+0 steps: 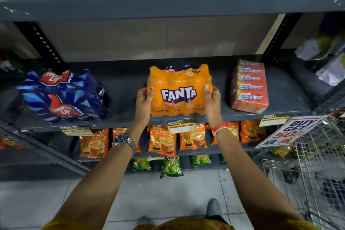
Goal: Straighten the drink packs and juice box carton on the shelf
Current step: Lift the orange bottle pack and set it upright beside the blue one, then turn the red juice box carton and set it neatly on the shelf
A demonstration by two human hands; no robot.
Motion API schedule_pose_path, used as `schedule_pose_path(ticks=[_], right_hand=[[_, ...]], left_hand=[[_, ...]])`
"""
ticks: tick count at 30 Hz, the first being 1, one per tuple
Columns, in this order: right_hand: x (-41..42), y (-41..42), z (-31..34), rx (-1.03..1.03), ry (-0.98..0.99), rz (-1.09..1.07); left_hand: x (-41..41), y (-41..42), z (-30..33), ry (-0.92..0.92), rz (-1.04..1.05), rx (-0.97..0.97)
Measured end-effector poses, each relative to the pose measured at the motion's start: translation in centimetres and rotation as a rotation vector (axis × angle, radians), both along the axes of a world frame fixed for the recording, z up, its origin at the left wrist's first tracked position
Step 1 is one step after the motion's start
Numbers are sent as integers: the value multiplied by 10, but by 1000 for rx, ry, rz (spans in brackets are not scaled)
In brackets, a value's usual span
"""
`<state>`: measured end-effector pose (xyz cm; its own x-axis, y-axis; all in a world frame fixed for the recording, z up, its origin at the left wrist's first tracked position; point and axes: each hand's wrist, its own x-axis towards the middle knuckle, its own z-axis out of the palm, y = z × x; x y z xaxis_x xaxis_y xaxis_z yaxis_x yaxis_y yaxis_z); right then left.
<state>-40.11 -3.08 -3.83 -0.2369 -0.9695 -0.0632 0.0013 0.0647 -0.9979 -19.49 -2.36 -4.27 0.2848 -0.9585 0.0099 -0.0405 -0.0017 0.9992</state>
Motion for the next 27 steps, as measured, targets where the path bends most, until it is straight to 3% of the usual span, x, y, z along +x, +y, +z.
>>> schedule_pose_path(ticks=[3,7,10,15,17,18,21,22,24,27], right_hand=[[-17,1,2,-7,9,84],[-48,-1,7,-73,49,84],[-91,-8,17,-153,83,-22],[-183,-46,28,-165,300,-195],[-211,-64,32,-138,365,-181],[-224,-72,36,-111,408,-164],[-249,-98,45,-61,607,-68],[-253,-108,47,-41,653,-23],[-254,-131,48,23,739,84],[-249,-158,52,128,889,311]], left_hand=[[-19,2,-6,22,161,-42],[-61,15,4,-189,719,-275],[-111,16,8,-249,628,-437],[-208,11,7,-396,386,-573],[-244,2,0,-304,292,-392],[-262,-5,-2,-204,214,-205],[-299,-17,6,222,104,446],[-306,-16,15,409,49,569],[-320,-17,23,676,-17,678],[-327,-16,27,688,-88,667]])
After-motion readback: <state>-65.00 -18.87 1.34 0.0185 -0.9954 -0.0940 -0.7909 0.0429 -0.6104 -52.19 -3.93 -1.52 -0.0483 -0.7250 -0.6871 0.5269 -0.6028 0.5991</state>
